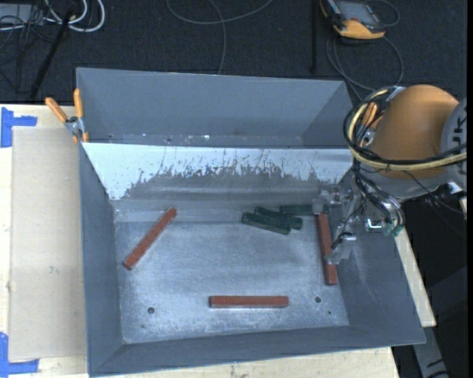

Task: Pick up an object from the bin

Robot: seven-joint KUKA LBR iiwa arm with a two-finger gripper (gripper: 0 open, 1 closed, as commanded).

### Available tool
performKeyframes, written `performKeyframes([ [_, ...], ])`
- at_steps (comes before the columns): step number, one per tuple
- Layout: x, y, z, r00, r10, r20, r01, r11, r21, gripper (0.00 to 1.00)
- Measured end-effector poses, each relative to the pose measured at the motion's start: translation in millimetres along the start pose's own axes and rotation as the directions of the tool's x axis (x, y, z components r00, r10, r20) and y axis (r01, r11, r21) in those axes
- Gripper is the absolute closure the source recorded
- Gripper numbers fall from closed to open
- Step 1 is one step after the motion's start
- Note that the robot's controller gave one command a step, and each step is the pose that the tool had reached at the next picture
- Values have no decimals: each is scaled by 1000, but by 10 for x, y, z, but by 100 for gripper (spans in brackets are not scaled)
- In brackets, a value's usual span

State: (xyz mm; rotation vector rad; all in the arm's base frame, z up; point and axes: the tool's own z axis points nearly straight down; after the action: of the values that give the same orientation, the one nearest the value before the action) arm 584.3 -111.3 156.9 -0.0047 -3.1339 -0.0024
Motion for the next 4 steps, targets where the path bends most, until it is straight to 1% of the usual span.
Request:
performKeyframes([
  [1, 548, 662, 669, 978, -210, 2, 210, 978, -1, 0],
  [2, 893, 777, 893, 970, -244, 3, 244, 970, 1, 0],
  [3, 927, 1270, 875, 945, -327, 12, 327, 945, 4, 0],
  [4, 942, 1256, 883, 945, -328, 7, 328, 945, 3, 100],
])
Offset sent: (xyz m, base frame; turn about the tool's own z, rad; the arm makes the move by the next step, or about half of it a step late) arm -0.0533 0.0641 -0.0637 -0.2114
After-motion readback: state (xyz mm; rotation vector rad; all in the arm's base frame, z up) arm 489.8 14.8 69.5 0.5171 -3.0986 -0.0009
